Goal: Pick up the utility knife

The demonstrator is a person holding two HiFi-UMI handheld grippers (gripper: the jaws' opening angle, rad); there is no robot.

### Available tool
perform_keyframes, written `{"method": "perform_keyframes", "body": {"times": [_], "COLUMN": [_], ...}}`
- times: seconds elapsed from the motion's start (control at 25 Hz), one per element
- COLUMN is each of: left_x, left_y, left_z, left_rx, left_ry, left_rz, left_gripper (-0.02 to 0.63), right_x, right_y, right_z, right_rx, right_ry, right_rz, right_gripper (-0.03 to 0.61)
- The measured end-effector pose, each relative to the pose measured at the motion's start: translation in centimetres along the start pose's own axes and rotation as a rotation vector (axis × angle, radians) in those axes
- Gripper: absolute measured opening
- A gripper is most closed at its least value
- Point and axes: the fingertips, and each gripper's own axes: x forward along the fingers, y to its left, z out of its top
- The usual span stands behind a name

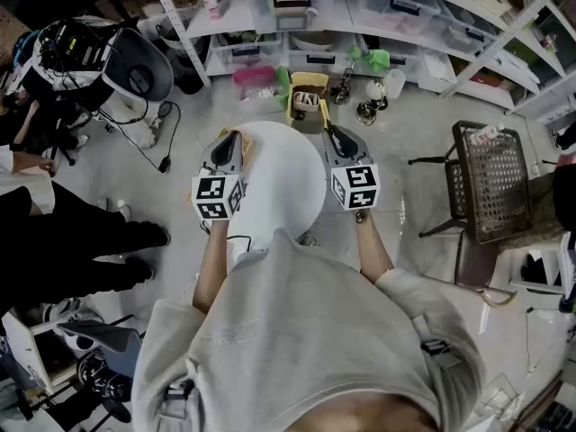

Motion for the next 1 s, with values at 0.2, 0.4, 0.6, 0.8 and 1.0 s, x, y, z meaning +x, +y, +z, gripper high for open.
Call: {"method": "perform_keyframes", "body": {"times": [0.2,0.4,0.6,0.8,1.0], "left_x": [-0.03,-0.05,0.01,0.15,0.13], "left_y": [-0.07,-0.26,-0.32,-0.25,-0.27], "left_z": [0.07,0.04,-0.01,-0.05,-0.09], "left_rx": [0.005,0.002,0.002,0.001,0.0], "left_ry": [-0.005,-0.003,-0.002,-0.004,-0.002], "left_rz": [-0.005,-0.008,-0.012,-0.015,-0.017], "left_gripper": [0.021,0.021,0.021,0.021,0.021], "right_x": [0.02,-0.04,0.08,0.29,0.24], "right_y": [0.09,-0.01,0.09,0.24,0.21], "right_z": [-0.01,0.17,0.11,-0.03,-0.12], "right_rx": [0.002,-0.003,-0.004,-0.003,0.0], "right_ry": [-0.004,-0.003,0.001,0.004,0.007], "right_rz": [-0.001,-0.003,-0.004,-0.005,-0.008], "right_gripper": [0.081,0.081,0.081,0.081,0.081]}}
